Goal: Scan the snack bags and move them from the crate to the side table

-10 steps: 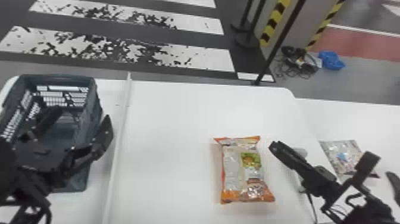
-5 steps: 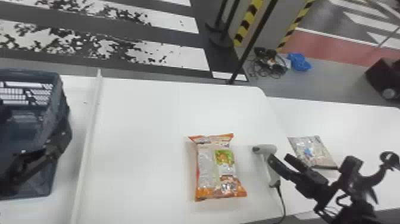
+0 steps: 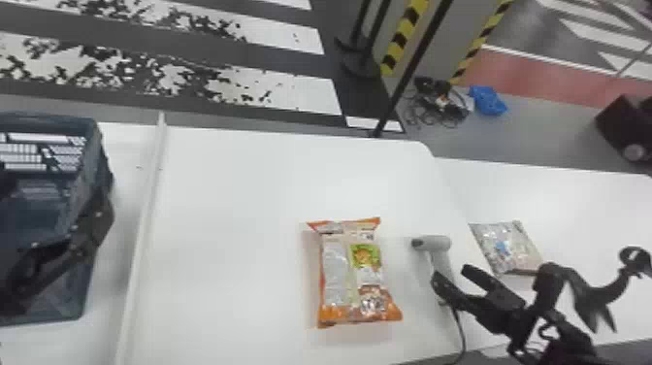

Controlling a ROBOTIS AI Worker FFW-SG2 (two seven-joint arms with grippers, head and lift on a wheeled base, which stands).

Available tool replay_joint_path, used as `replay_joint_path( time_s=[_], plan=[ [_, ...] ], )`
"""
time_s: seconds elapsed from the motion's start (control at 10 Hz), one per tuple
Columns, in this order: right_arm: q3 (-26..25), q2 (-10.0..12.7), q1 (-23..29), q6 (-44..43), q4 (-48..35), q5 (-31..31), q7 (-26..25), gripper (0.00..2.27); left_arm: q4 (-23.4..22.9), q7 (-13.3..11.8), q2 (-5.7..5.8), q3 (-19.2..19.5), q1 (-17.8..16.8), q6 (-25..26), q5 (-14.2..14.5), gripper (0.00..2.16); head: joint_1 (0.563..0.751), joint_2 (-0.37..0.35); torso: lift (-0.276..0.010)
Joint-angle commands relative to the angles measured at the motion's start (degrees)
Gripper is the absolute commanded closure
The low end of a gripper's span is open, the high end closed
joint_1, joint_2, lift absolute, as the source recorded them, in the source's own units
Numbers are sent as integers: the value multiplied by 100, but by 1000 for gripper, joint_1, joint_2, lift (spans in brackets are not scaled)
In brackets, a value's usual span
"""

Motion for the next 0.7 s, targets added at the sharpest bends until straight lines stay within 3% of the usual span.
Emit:
replay_joint_path(
  time_s=[0.0, 0.1, 0.3, 0.6],
  plan=[
    [231, -64, -233, -116, 331, 124, -3, 83, 103, -3, 9, 0, -35, -44, 10, 66, 695, -350, -87],
    [327, -64, -356, -168, 436, 238, -29, 147, 103, -12, 18, 0, -52, -44, 19, 66, 695, -350, -87],
    [441, -82, -532, 218, 454, 282, -91, 2240, 103, -21, 27, 0, -105, -27, 28, 66, 695, -350, -87],
    [310, 59, -312, 254, 49, 273, -231, 2240, 261, -47, 35, -18, -255, -44, 160, 66, 695, -350, -87]
  ],
)
